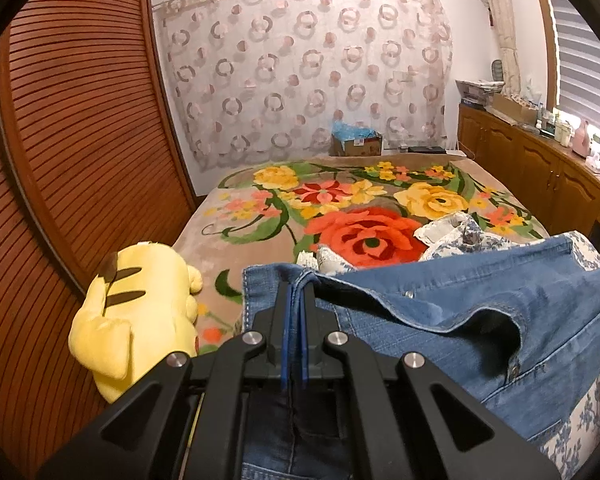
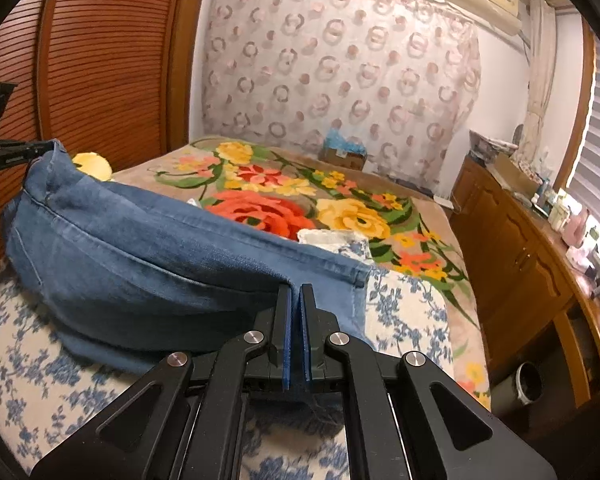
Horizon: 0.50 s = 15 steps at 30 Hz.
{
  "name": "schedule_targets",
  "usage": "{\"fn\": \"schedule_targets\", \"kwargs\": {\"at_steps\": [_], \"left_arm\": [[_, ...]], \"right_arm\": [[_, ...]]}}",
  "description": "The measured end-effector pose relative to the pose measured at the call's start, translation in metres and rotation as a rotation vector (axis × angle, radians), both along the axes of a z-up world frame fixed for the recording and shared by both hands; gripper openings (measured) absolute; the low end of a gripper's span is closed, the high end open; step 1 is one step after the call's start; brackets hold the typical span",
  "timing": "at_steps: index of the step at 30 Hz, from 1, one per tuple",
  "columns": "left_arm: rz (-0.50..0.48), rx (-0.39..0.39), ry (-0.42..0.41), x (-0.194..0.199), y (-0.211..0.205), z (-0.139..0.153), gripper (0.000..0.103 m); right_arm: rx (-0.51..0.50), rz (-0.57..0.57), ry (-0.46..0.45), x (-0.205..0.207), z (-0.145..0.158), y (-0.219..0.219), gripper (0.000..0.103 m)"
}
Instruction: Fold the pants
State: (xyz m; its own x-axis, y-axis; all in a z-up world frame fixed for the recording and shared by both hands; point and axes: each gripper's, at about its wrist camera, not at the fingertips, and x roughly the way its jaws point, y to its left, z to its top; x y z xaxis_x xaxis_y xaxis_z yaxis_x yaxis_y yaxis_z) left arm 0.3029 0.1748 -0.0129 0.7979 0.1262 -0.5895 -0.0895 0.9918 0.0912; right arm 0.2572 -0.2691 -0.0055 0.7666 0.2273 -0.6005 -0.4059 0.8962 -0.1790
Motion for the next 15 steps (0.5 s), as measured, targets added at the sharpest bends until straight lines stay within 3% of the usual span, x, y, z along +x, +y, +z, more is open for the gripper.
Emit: {"fn": "schedule_targets", "kwargs": {"at_steps": [7, 15], "left_arm": [[-0.017, -0.013, 0.037, 0.04, 0.009, -0.011, 0.0], [-0.029, -0.077, 0.11, 0.049, 0.01, -0.029, 0.007]], "right_arm": [[-0.036, -0.024, 0.02, 0.051, -0.008, 0.007, 0.001], [-0.105, -0.043, 0.113, 0.097, -0.055, 0.019, 0.001]]}}
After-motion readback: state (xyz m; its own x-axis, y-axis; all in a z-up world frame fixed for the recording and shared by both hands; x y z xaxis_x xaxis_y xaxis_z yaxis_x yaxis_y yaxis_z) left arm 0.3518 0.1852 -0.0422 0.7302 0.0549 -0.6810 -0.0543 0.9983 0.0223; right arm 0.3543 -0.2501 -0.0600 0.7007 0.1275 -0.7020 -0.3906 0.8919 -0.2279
